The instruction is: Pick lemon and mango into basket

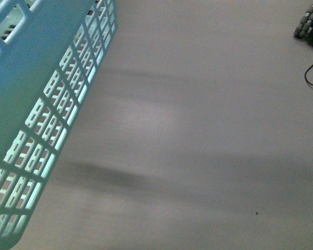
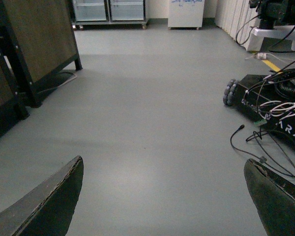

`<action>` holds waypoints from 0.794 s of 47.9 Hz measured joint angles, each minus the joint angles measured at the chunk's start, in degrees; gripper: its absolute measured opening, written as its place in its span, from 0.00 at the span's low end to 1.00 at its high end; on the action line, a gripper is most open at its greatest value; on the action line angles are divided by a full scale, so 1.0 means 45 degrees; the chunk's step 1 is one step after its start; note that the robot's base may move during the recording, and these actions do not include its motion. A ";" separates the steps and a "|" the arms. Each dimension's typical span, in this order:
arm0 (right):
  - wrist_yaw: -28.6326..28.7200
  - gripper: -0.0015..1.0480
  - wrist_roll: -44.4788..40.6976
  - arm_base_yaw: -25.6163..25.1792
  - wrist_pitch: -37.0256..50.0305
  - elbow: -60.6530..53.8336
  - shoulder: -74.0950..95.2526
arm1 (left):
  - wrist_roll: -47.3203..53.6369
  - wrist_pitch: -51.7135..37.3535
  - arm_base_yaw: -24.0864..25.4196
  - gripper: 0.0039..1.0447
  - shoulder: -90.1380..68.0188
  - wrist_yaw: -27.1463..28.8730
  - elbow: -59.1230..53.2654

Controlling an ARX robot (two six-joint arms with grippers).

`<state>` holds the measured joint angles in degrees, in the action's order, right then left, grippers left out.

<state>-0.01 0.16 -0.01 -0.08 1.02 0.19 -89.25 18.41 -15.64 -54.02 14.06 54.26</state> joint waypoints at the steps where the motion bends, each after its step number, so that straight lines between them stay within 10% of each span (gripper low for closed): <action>1: -0.0005 0.92 0.0000 0.0000 0.0000 0.0000 0.0000 | 0.0005 0.0005 0.0000 0.05 0.0000 0.0015 0.0000; 38: -0.0005 0.92 0.0000 0.0000 0.0000 0.0000 0.0000 | -0.0010 0.0019 0.0000 0.05 -0.0019 0.0005 0.0005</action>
<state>-0.03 0.16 -0.01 -0.08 1.02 0.19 -89.30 18.50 -15.64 -54.11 14.09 54.28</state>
